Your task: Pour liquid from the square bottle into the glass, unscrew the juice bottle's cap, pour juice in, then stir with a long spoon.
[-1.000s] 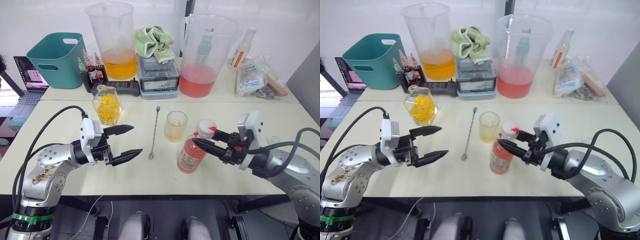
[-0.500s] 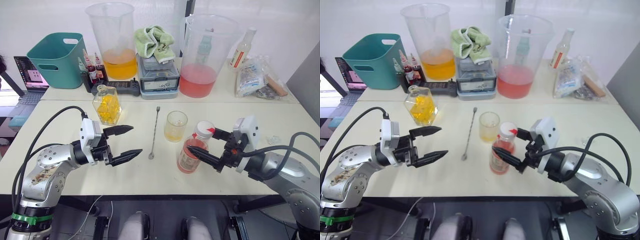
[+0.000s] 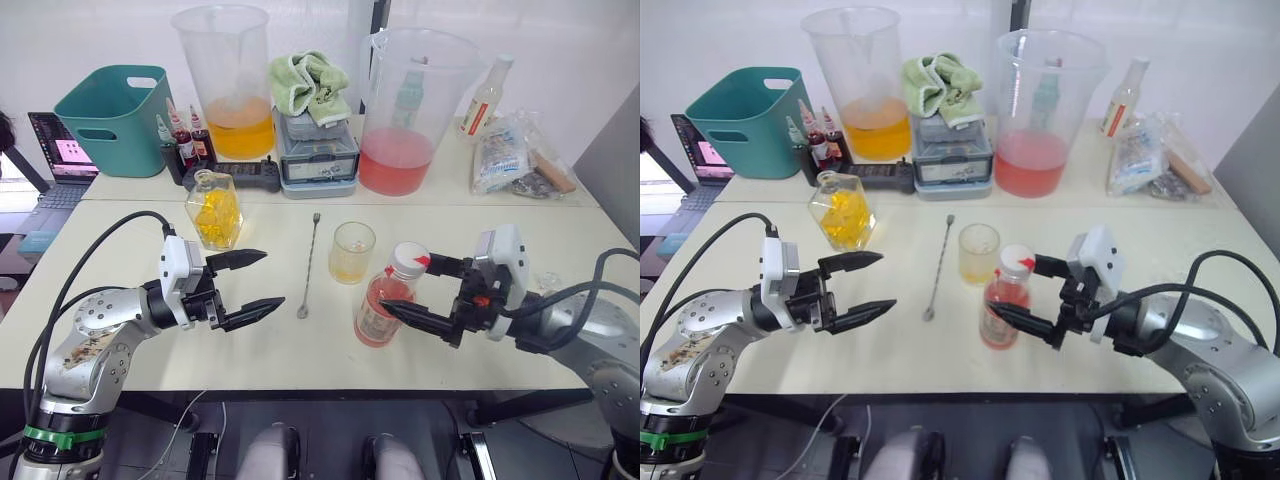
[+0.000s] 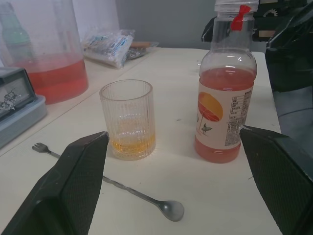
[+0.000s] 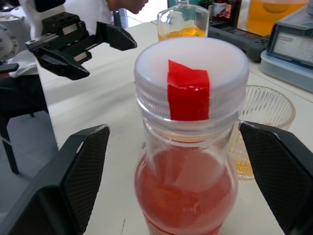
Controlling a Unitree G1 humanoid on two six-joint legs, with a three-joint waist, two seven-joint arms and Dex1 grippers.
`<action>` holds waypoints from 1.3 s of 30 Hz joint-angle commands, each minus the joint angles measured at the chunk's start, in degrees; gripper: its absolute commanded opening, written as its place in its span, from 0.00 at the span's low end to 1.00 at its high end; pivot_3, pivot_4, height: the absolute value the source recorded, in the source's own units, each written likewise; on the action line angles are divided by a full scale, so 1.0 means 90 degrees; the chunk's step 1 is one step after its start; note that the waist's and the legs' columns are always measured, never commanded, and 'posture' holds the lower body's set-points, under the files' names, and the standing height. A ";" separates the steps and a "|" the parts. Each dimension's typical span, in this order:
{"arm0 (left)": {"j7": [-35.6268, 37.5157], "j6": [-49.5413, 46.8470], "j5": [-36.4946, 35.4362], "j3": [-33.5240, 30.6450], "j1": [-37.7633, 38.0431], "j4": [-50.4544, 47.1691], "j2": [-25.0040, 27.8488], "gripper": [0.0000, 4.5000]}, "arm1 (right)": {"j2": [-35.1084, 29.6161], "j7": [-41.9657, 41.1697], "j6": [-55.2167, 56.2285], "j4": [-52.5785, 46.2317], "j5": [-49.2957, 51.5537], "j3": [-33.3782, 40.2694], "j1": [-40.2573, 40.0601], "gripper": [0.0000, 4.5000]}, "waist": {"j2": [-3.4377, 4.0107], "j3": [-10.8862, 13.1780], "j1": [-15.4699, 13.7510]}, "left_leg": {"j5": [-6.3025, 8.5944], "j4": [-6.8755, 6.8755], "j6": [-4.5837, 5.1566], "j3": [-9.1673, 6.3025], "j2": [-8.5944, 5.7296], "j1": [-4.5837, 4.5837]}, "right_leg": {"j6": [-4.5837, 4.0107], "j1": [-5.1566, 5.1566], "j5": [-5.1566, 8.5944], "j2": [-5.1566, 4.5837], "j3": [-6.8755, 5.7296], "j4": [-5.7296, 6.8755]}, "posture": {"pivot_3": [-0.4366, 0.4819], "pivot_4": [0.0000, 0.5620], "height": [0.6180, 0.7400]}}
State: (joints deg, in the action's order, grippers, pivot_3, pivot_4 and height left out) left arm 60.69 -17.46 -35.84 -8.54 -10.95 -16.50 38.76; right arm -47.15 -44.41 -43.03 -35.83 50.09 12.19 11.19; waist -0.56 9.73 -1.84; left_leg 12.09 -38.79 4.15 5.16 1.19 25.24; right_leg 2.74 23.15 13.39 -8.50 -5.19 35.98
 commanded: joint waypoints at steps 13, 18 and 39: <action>-0.0133 0.0126 0.0047 -0.0121 -0.0022 -0.0239 0.0025 1.00 | -0.0590 -0.2832 0.0975 0.2123 -0.0588 -0.0576 0.1436 1.00 | 0.0000 0.0000 0.0008 | 0.0000 -0.0001 0.0000 0.0001 0.0001 0.0000 | 0.0000 0.0000 -0.0001 0.0000 0.0000 0.0001 | 0.48 0.27 0.97; -0.0215 0.0090 0.0032 -0.0153 0.0030 -0.0372 0.0033 1.00 | -0.0287 -0.3258 0.1346 0.2641 -0.1011 -0.1107 0.1991 1.00 | -0.0001 0.0000 0.0023 | 0.0000 -0.0001 0.0000 0.0002 0.0003 0.0000 | -0.0001 0.0001 -0.0001 0.0000 -0.0001 0.0000 | 0.48 0.27 0.97; -0.0100 -0.0021 -0.0118 -0.0268 0.0144 -0.0405 0.0235 1.00 | 0.0396 -0.2186 0.0898 0.1805 -0.0905 -0.0747 0.1802 0.30 | 0.0000 0.0001 0.0040 | -0.0002 0.0001 -0.0004 0.0002 0.0004 0.0000 | -0.0001 0.0004 -0.0001 0.0000 -0.0005 0.0004 | 0.48 0.27 0.97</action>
State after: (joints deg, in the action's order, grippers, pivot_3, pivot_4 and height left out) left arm 59.35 -17.72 -36.05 -10.14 -8.94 -19.39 40.23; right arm -43.88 -67.10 -33.84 -15.17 38.86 1.61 26.74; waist -0.56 9.74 -1.48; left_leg 12.07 -38.78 4.12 5.18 1.24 25.25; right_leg 2.73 23.19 13.39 -8.50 -5.23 36.02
